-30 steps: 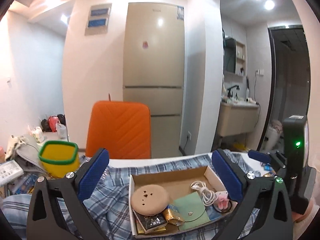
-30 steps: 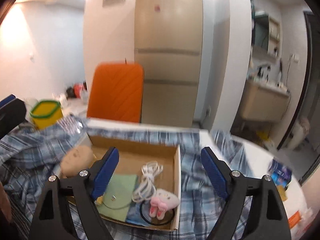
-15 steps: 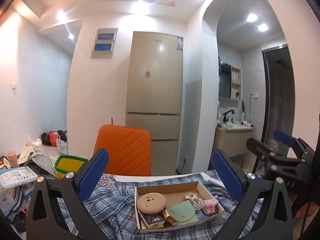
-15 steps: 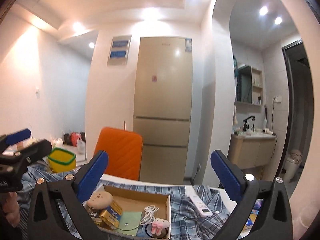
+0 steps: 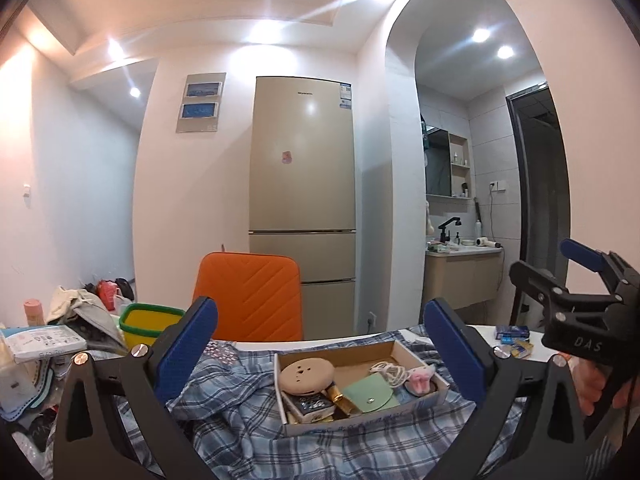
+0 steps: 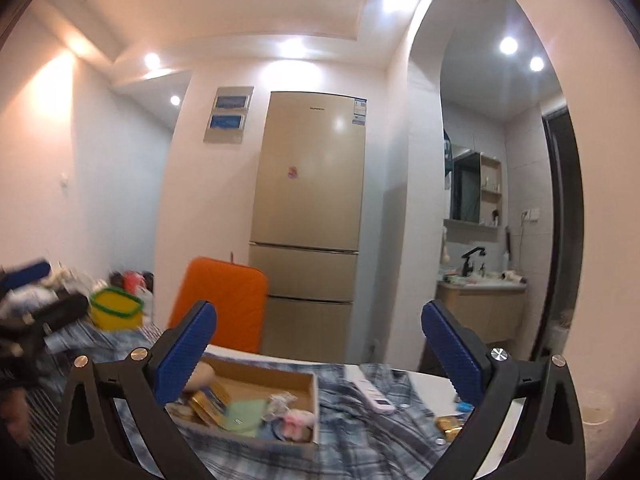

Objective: Organize soft objects

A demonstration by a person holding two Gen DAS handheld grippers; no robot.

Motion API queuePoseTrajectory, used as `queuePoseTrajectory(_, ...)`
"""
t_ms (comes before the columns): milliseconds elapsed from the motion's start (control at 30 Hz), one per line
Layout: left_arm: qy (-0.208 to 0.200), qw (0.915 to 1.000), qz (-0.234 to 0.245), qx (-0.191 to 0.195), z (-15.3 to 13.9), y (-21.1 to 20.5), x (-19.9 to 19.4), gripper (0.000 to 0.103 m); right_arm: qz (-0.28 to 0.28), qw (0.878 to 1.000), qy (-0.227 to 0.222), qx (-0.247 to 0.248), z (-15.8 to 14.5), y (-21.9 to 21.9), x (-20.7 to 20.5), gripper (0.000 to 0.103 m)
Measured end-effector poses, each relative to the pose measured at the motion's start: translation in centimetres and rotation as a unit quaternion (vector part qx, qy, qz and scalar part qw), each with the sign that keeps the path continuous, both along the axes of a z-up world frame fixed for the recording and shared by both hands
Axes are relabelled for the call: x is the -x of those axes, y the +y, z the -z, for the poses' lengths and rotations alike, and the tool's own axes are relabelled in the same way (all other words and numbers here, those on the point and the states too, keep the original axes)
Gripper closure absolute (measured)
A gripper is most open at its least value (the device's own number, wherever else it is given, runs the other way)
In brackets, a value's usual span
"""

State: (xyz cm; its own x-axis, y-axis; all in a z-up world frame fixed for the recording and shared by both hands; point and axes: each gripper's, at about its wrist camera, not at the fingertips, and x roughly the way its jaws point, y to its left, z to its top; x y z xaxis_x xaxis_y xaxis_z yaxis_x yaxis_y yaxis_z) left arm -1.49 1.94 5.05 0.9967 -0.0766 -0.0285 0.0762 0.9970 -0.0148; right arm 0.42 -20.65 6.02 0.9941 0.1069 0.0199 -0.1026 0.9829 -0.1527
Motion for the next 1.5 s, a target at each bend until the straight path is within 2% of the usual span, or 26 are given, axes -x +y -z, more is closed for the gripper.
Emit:
queuePoseTrajectory(100, 0.006, 1.0000, -0.001, 0.005, 0.8, 0.1, 0.0, 0.000, 0.005, 1.000, 0.003, 0.002, 1.1, 0.0, 0.5, 0.000)
queuePoseTrajectory(300, 0.012, 0.9997, -0.017, 0.015, 2.6, -0.3, 0.2, 0.000, -0.007, 0.999, 0.029, -0.040, 2.2, -1.5, 0.1, 0.000)
queuePoseTrajectory(467, -0.001, 0.9994, -0.034, 0.011, 3.8, -0.5, 0.4, 0.000, 0.001, 0.998, 0.043, -0.042, 3.3, -1.7, -0.2, 0.000)
queuePoseTrajectory(600, 0.013, 0.9994, -0.032, 0.009, 4.5, -0.7, -0.1, 0.000, -0.002, 0.998, 0.052, -0.044, 4.3, -1.8, -0.5, 0.000)
queuePoseTrajectory(900, 0.019, 0.9990, -0.039, 0.007, 4.8, -0.8, -0.2, 0.000, 0.000, 0.998, 0.060, -0.030, 5.6, -1.4, -0.7, 0.000)
queuePoseTrajectory(1500, 0.016, 0.9986, -0.049, 0.013, 4.8, -0.5, 0.1, 0.000, -0.001, 0.997, 0.065, -0.035, 5.7, -1.5, -1.0, 0.000)
